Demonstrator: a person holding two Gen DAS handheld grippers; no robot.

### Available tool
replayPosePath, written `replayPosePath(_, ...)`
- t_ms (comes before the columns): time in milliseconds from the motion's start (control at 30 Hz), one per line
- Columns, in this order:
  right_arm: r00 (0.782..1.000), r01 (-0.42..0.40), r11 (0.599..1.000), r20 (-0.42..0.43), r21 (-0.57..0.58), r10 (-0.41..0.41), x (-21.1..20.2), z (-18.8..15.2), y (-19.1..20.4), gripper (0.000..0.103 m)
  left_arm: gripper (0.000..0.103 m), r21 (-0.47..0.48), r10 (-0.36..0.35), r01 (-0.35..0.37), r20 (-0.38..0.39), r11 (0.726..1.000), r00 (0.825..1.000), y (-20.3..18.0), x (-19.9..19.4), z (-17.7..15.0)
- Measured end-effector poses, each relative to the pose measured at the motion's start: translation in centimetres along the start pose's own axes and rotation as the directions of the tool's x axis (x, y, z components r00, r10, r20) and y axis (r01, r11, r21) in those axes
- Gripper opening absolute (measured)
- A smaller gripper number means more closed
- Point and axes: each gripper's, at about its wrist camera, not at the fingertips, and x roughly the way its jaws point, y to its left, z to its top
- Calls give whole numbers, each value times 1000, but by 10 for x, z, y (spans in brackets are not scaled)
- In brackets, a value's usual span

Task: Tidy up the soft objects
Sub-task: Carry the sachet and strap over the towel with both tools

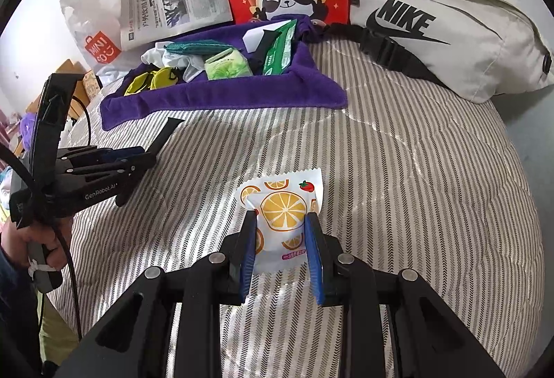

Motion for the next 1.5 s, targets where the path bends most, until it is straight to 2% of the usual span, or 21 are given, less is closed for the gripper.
replayPosePath(100,1000,12,1000,-11,-6,-12,1,1,5,27,20,2,12,-12,-1,1000,1000,-4,6,7)
replayPosePath(300,1000,10,1000,0,-12,-10,-3,7,14,27,19,-27,-18,18,-20,999,1000,2,6,8)
replayPosePath(400,1000,7,1000,6,-23,-7,-4,10,17,27,19,-55,-47,46,-10,997,999,7,0,7)
replayPosePath(867,1000,-8,998,5,-64,9,0,28,37,27,20,-103,-55,58,30,993,998,37,-28,4)
replayPosePath(1233,999,-38,995,18,-93,40,8,64,58,27,20,-151,-78,87,63,985,995,62,-47,16)
replayPosePath(1500,998,-45,993,40,-111,50,17,99,70,27,20,-153,-63,77,97,985,993,79,-58,37)
